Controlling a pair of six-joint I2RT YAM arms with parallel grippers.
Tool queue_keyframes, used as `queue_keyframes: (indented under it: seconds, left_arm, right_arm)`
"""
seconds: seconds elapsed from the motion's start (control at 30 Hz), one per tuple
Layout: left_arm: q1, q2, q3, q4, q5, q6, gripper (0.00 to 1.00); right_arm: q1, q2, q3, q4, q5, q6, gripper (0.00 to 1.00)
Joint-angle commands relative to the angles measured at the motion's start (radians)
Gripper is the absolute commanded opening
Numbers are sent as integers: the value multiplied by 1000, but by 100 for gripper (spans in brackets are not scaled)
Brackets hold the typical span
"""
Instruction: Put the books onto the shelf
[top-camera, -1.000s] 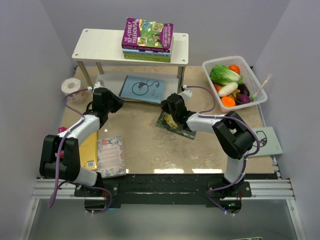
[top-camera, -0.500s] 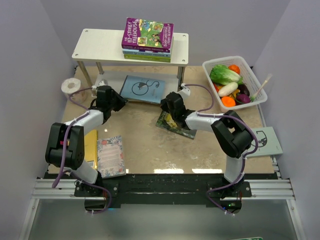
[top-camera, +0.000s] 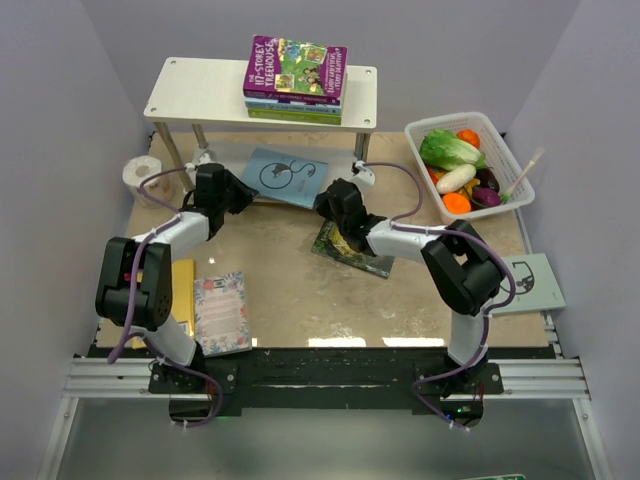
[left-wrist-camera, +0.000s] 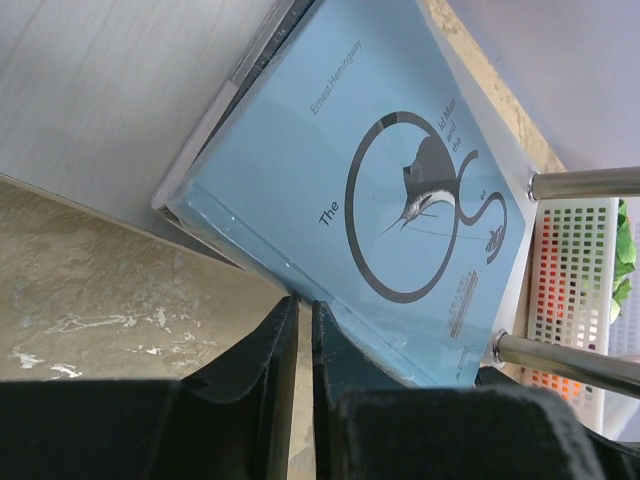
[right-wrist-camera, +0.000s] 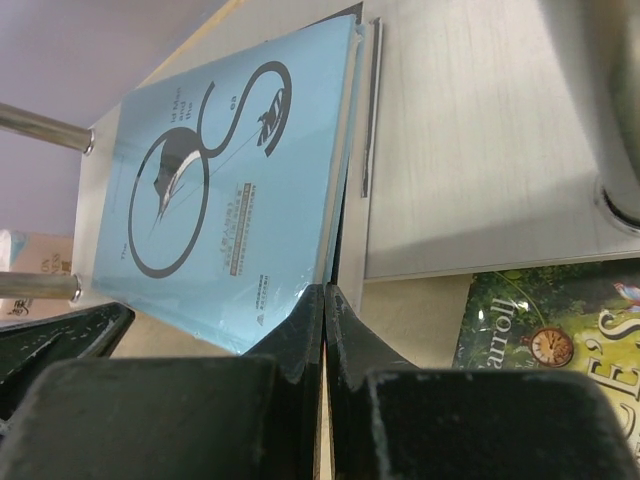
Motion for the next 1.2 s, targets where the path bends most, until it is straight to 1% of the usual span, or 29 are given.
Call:
queue_keyframes:
  seconds: [0.0, 0.2, 0.23, 0.33, 0.37, 0.43, 0.5, 0.6, 0.63, 0.73, 0.77, 0.83, 0.9, 1.03, 1.1, 1.17]
  left_arm:
    - [-4, -6, 36, 36, 9, -4, 15]
    - [-1, -9, 38, 28, 13, -1, 15]
    - [1, -30, 33, 25, 7, -2, 15]
    - [19, -100, 6, 31, -66, -4, 16]
    - [33, -117, 6, 27, -76, -2, 17]
    - [45, -147, 19, -1, -144, 7, 20]
    - [59, -150, 48, -15, -162, 22, 23]
    - [66, -116, 91, -47, -180, 53, 24]
    - [68, -92, 99, -56, -183, 62, 24]
    - [79, -37, 110, -50, -182, 64, 24]
    - [86, -23, 115, -48, -175, 61, 24]
    - [94, 20, 125, -36, -166, 47, 24]
    - [99, 49, 154, -36, -157, 44, 24]
    - [100, 119, 205, -64, -152, 38, 24]
    - [100, 123, 210, -59, -152, 38, 24]
    - [102, 126, 214, -58, -149, 38, 24]
  right_arm:
    - [-2, 9, 58, 20, -8, -35, 0]
    - [-13, 23, 72, 1, -21, -35, 0]
    - [-11, 17, 68, 1, -8, -35, 0]
    - [-13, -23, 32, 14, 16, -40, 0]
    - [-15, -36, 12, 20, 15, -49, 0]
    - [-15, -72, -7, 26, 24, -58, 0]
    - [-13, -108, -42, 35, 22, -69, 0]
    - [-11, -151, -74, 35, -4, -95, 0]
    - [-13, -160, -82, 29, -20, -114, 0]
    - [-13, -183, -77, 3, -167, -173, 0]
    - [-15, -181, -56, -8, -256, -184, 0]
    - [-13, -169, -24, -64, -309, -204, 0]
    - [-13, -162, -1, -81, -373, -204, 0]
    - [-13, -145, 15, -91, -418, -210, 0]
    - [-13, -120, 44, -110, -424, -224, 0]
    - [-11, -97, 85, -143, -473, -236, 0]
